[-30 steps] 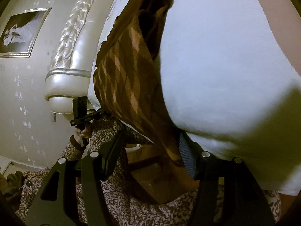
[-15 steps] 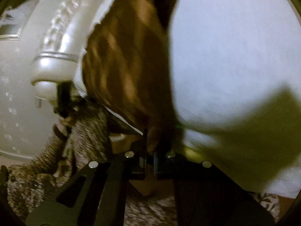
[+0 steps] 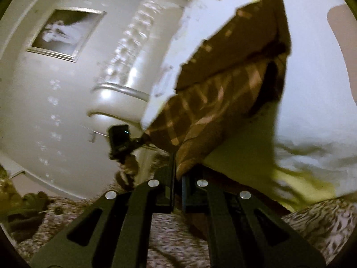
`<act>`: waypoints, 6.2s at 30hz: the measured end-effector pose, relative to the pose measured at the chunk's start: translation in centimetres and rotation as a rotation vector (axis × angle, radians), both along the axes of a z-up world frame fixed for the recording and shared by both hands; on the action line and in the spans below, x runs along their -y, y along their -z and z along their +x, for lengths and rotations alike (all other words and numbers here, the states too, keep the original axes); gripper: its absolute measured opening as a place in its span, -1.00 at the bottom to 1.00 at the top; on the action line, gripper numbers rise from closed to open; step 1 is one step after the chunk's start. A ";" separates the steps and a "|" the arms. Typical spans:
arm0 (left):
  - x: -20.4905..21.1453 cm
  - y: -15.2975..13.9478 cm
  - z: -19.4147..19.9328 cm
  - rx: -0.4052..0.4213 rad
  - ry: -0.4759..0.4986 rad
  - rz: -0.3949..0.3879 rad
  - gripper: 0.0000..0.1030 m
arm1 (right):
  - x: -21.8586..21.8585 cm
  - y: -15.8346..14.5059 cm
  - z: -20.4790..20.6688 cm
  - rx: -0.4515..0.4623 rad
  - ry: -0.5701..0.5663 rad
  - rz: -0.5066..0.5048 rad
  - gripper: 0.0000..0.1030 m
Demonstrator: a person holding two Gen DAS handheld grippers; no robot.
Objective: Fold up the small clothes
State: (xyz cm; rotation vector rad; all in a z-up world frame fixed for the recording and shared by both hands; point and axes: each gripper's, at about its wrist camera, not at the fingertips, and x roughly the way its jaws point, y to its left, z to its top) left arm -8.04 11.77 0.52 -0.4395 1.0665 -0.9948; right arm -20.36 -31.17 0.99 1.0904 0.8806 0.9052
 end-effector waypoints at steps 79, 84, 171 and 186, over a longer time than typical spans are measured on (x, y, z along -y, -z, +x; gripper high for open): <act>-2.7 5.9 16.9 -0.298 -0.468 0.059 0.24 | 8.9 10.3 17.3 -0.258 0.463 -0.036 0.21; -2.1 7.2 12.6 -0.306 -0.402 0.034 0.42 | 6.0 10.8 13.8 -0.266 0.348 0.021 0.25; 11.4 -4.6 11.7 -0.031 -0.245 0.144 -0.83 | -17.2 -13.2 36.6 -0.057 0.052 -0.672 -0.76; 23.0 -3.6 9.6 0.078 -0.094 0.299 -0.83 | -1.5 -6.9 31.2 -0.092 0.220 -0.424 -0.77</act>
